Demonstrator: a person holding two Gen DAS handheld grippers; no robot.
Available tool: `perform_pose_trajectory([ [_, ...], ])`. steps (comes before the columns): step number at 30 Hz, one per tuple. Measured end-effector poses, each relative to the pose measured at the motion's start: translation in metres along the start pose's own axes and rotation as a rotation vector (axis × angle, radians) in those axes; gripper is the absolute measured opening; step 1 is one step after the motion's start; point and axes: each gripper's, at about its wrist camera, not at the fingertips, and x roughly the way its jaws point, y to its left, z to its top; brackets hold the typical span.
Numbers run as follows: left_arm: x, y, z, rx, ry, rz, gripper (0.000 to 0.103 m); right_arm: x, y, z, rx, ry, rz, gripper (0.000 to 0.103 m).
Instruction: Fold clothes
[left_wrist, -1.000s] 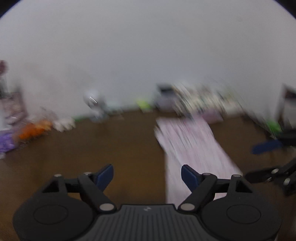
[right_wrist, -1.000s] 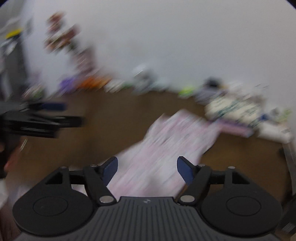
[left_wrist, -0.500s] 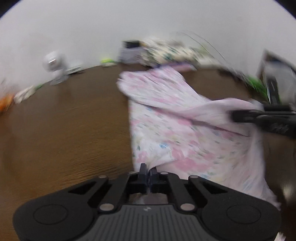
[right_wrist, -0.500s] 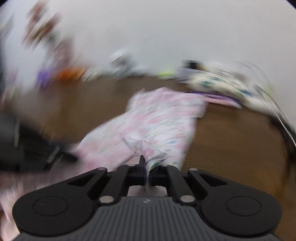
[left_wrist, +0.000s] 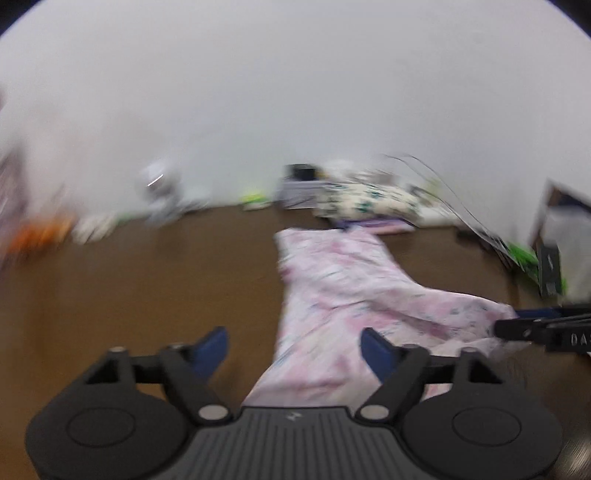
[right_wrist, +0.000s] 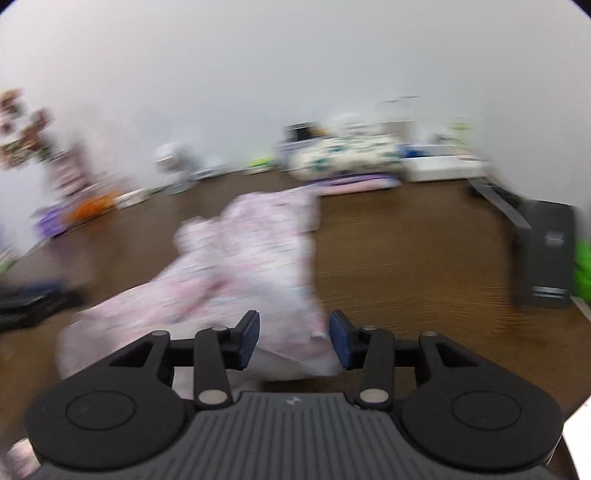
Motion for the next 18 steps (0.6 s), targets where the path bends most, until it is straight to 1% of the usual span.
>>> perform_pose_trajectory([
  [1,0.015,-0.01,0.005,0.065,0.041,-0.029,0.082,0.0,0.009,-0.001,-0.024,0.008,0.031,0.043],
  [2,0.03,-0.019,0.009,0.127,0.084,-0.057,0.081,0.001,0.017,-0.003,-0.056,0.009,0.033,0.043],
  [3,0.045,-0.025,0.01,0.169,0.128,-0.078,0.081,0.004,0.023,-0.004,-0.09,0.005,0.005,0.043],
  [5,0.066,-0.029,0.014,0.199,0.198,-0.08,0.079,0.009,0.034,-0.004,-0.158,-0.005,-0.051,0.043],
  [6,0.078,-0.028,0.015,0.191,0.231,-0.071,0.076,0.012,0.036,0.002,-0.189,-0.018,-0.075,0.046],
  [7,0.086,-0.024,0.016,0.176,0.256,-0.062,0.062,0.015,0.039,0.008,-0.22,-0.026,-0.09,0.048],
  [8,0.092,-0.02,0.017,0.155,0.279,-0.064,0.037,0.022,0.042,0.016,-0.252,-0.016,-0.081,0.055],
  [9,0.095,-0.013,0.019,0.112,0.285,-0.09,0.026,0.029,0.044,0.024,-0.277,-0.006,-0.063,0.061],
  [10,0.095,-0.003,0.021,0.056,0.287,-0.096,0.006,0.04,0.045,0.029,-0.277,0.005,-0.015,0.062],
  [12,0.09,0.019,0.022,-0.074,0.251,-0.072,0.004,0.063,0.046,0.04,-0.266,0.03,0.074,0.062],
  [13,0.085,0.033,0.021,-0.161,0.22,-0.068,0.004,0.077,0.047,0.046,-0.232,0.056,0.101,0.062],
  [15,0.073,0.07,0.011,-0.438,0.17,-0.066,0.004,0.1,0.052,0.055,-0.201,0.077,0.151,0.062],
  [16,0.069,0.085,0.002,-0.566,0.161,-0.059,0.004,0.112,0.055,0.058,-0.194,0.086,0.169,0.062],
  [17,0.064,0.096,-0.01,-0.673,0.163,-0.042,0.004,0.123,0.063,0.059,-0.215,0.096,0.161,0.062],
  [18,0.06,0.106,-0.021,-0.774,0.163,-0.026,0.004,0.136,0.07,0.058,-0.231,0.122,0.129,0.061],
])
